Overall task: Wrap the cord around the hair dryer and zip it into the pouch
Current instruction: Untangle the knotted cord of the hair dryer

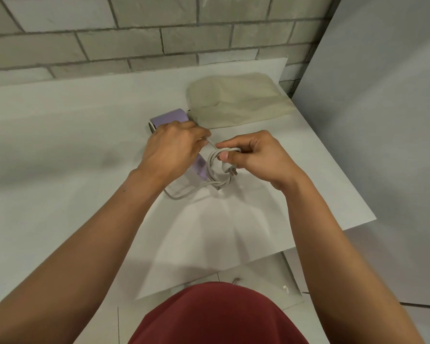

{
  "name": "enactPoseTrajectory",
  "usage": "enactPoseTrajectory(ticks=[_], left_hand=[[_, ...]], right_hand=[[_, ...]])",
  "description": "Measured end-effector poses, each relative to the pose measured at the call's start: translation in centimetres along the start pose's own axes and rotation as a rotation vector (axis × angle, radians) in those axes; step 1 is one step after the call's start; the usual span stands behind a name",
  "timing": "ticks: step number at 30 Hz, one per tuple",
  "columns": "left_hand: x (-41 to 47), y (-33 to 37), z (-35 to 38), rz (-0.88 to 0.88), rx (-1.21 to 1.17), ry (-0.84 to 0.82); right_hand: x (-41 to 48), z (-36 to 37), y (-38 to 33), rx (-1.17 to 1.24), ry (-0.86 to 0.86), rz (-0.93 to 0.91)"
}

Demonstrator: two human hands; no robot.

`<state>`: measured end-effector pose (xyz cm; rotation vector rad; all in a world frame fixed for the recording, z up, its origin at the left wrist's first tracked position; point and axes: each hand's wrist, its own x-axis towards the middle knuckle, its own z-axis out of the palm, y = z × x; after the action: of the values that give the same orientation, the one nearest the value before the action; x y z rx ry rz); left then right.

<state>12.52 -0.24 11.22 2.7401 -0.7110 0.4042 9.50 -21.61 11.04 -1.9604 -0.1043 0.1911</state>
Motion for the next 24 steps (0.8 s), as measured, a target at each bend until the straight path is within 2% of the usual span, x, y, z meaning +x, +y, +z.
enactPoseTrajectory(ticks=[4,6,14,19,24], left_hand=[[-0.2,0.0,-0.1,0.274,-0.054,-0.067],[-0.5,0.1,0.1,0.325,-0.033,-0.072],[-0.1,0.1,0.4,0.274,0.009,-0.066],[-0.1,-0.5,0.7,0.137,0.029,-0.007],[-0.4,-1.1,0.5,0.039,0.063,-0.087]], right_hand=[[-0.3,0.2,0.4,0.015,0.022,-0.027],[-0.3,0.3,0.5,0.019,0.018,-0.032],[-0.4,-0.3,0.5,-0.006,0.005,0.017],[-0.7,-0.5,0.7,-0.015,0.081,-0.034],[-0.7,0.2,1.2,-0.105,0.164,-0.117]])
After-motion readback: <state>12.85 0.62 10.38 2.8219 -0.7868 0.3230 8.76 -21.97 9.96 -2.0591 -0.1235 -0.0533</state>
